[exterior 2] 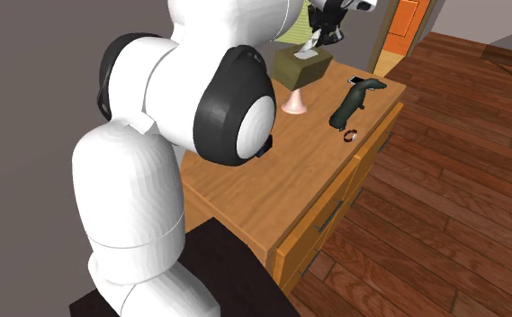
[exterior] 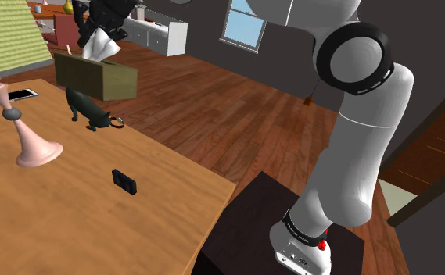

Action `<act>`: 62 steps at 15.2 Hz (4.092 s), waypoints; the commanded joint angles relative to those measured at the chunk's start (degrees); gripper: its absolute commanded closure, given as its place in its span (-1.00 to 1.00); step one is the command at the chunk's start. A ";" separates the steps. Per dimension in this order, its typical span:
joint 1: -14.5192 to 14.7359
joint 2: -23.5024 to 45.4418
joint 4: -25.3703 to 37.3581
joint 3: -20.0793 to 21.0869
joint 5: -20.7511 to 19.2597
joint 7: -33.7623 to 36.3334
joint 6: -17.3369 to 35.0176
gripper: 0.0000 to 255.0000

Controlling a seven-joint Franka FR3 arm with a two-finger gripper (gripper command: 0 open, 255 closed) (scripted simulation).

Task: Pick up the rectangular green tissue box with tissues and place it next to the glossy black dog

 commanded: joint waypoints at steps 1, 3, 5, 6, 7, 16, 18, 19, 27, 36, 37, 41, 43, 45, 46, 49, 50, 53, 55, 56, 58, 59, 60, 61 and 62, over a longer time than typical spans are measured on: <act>-0.01 0.56 -0.70 0.05 0.26 -0.57 1.18 1.00; 0.01 0.36 -2.48 0.13 0.58 -1.20 2.66 1.00; 0.03 0.22 -4.17 0.20 0.92 -1.84 4.11 1.00; 0.04 0.17 -4.98 0.24 1.10 -2.16 4.82 1.00; 0.05 0.14 -5.76 0.29 1.28 -2.49 5.53 1.00; 0.07 0.45 -11.98 0.74 3.11 -5.49 11.63 1.00; 0.06 0.66 -13.17 0.87 3.57 -6.19 12.93 1.00; 0.05 0.78 -13.74 0.93 3.81 -6.54 13.57 1.00; -0.06 2.17 -17.72 1.54 5.88 -9.51 18.54 1.00; -0.36 4.54 -21.08 2.47 8.58 -13.15 23.82 1.00; -0.41 4.85 -21.39 2.59 8.91 -13.58 24.38 1.00; -0.64 6.20 -22.46 3.13 10.24 -15.33 26.60 1.00; -0.77 6.93 -22.92 3.42 10.93 -16.24 27.69 1.00; -0.92 7.70 -23.32 3.74 11.63 -17.15 28.76 1.00; -1.00 8.10 -23.50 3.91 11.99 -17.62 29.29 1.00; -1.09 8.52 -23.67 4.09 12.36 -18.10 29.83 1.00; -1.09 8.52 -23.67 4.09 12.36 -18.10 29.83 1.00; -1.09 8.52 -23.67 4.08 12.36 -18.10 29.83 1.00; -1.09 8.52 -23.64 4.07 12.34 -18.09 29.80 -1.00; -1.07 8.55 -23.63 4.08 12.34 -18.07 29.83 -1.00; -1.08 8.54 -23.64 4.08 12.35 -18.09 29.83 -1.00; -1.08 8.55 -23.64 4.08 12.34 -18.08 29.83 -1.00; -1.09 8.52 -23.67 4.08 12.36 -18.10 29.83 -1.00; -1.38 6.76 -24.61 3.83 12.18 -18.00 28.86 -1.00; -1.68 5.03 -25.47 3.57 11.97 -17.87 27.84 -1.00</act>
